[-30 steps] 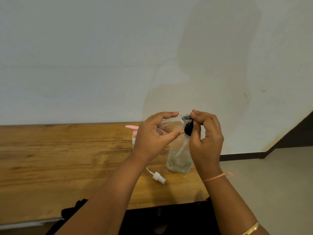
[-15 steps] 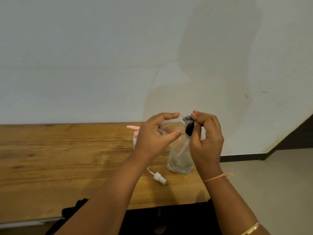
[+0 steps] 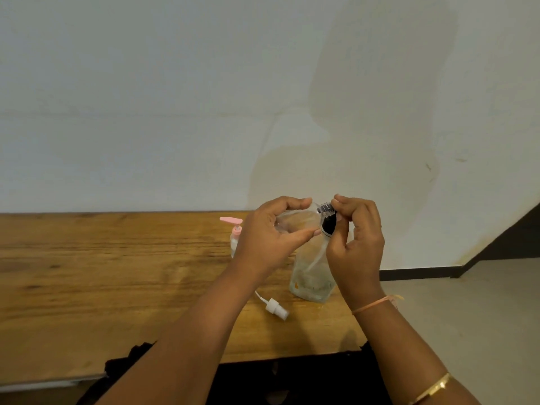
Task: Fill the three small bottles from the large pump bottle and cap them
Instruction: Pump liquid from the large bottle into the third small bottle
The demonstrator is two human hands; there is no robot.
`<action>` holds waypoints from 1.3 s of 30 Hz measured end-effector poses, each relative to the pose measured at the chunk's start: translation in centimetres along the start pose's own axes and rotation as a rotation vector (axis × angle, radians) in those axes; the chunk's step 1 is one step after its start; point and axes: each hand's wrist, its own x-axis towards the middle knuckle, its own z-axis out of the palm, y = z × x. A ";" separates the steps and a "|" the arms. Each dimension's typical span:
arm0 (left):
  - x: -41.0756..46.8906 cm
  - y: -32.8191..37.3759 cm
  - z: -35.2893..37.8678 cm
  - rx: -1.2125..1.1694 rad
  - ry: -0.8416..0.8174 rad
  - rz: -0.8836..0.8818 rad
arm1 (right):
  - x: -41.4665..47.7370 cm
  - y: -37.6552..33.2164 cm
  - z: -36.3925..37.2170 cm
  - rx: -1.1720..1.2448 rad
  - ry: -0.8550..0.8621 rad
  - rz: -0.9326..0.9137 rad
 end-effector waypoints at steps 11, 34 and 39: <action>-0.5 0.6 -0.1 0.006 0.012 0.082 | 0.0 -1.1 -0.4 -0.010 0.025 0.036; -0.4 0.2 0.1 0.004 0.003 0.032 | -0.4 -0.4 -0.1 -0.027 0.010 0.014; -0.4 0.4 0.2 -0.001 0.008 0.036 | -0.4 -0.7 -0.3 -0.008 0.015 0.041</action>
